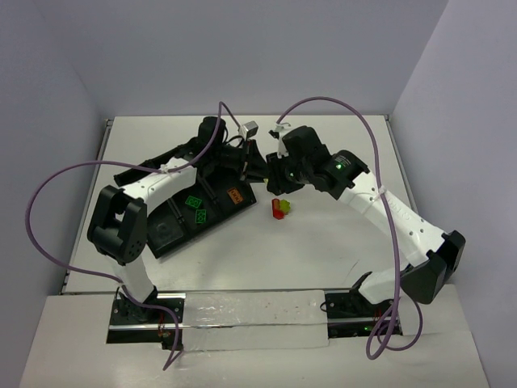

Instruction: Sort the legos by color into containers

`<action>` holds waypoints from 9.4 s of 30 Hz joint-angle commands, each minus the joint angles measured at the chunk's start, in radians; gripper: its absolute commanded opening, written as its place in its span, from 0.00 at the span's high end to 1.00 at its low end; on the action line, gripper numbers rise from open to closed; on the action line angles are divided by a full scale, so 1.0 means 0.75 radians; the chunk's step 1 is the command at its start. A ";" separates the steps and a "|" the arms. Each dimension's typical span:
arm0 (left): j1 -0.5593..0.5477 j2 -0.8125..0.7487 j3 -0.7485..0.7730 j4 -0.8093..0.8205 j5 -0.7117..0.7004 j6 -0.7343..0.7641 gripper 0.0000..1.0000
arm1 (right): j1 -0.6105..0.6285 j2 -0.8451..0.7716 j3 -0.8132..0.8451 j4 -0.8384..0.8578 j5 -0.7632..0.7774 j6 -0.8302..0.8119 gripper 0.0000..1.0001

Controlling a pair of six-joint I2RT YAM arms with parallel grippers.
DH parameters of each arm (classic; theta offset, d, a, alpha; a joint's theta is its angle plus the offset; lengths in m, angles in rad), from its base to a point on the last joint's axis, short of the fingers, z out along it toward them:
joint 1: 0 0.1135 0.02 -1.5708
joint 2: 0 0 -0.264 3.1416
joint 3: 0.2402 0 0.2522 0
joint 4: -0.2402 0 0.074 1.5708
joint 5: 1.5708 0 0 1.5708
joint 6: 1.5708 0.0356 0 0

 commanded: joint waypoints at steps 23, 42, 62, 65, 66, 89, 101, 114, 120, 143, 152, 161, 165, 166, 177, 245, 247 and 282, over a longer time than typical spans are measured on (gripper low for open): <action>0.118 0.048 0.079 -0.365 -0.142 0.309 1.00 | -0.014 0.013 0.086 -0.022 0.191 0.072 0.34; 0.816 -0.046 0.222 -0.773 -0.574 0.613 1.00 | -0.047 -0.077 0.103 -0.034 0.354 0.148 0.30; 0.922 0.148 0.292 -0.712 -0.915 0.601 0.22 | -0.047 0.010 -0.006 -0.002 0.287 0.163 0.29; 0.919 0.117 0.331 -0.749 -0.923 0.619 0.18 | -0.047 0.025 -0.081 0.031 0.224 0.163 0.29; 0.914 0.083 0.334 -0.764 -0.925 0.628 0.18 | -0.047 0.030 -0.099 0.037 0.200 0.161 0.29; 0.762 -0.496 0.274 -0.912 -0.811 0.697 0.20 | -0.057 0.447 -0.251 0.219 0.269 0.340 0.27; 0.762 -0.535 0.222 -0.963 -0.814 0.741 0.22 | -0.104 0.456 -0.355 0.396 0.126 0.234 0.15; 0.764 -0.542 0.230 -0.987 -0.825 0.760 0.22 | -0.244 0.519 -0.228 0.438 0.019 0.151 0.09; 0.762 -0.530 0.234 -0.997 -0.831 0.762 0.22 | -0.247 0.651 -0.095 0.446 -0.060 0.124 0.09; 0.746 -0.508 0.199 -0.962 -0.821 0.741 0.23 | -0.127 0.289 -0.569 0.469 -0.194 0.248 0.09; 0.740 -0.532 0.186 -0.970 -0.833 0.745 0.23 | -0.053 0.259 -0.515 0.417 0.195 0.251 0.11; 0.740 -0.543 0.157 -0.964 -0.835 0.736 0.23 | -0.049 0.315 -0.496 0.445 0.268 0.300 0.22; 0.740 -0.551 0.135 -0.946 -0.839 0.734 0.23 | -0.045 0.350 -0.474 0.440 0.226 0.288 0.29; 0.740 -0.550 0.126 -0.935 -0.836 0.729 0.23 | -0.044 0.358 -0.468 0.439 0.220 0.283 0.30; 0.737 -0.563 0.083 -0.913 -0.827 0.729 0.23 | -0.043 0.419 -0.431 0.424 0.224 0.257 0.38; 0.035 -0.342 -0.018 -0.531 -0.369 1.045 0.32 | -0.221 0.033 -0.032 0.193 -0.339 0.265 1.00; 0.028 -0.324 -0.003 -0.550 -0.375 1.063 0.32 | -0.221 0.029 -0.026 0.192 -0.353 0.263 1.00; 0.003 -0.271 0.008 -0.473 -0.386 1.020 0.78 | -0.204 0.078 -0.013 0.172 -0.505 0.216 0.99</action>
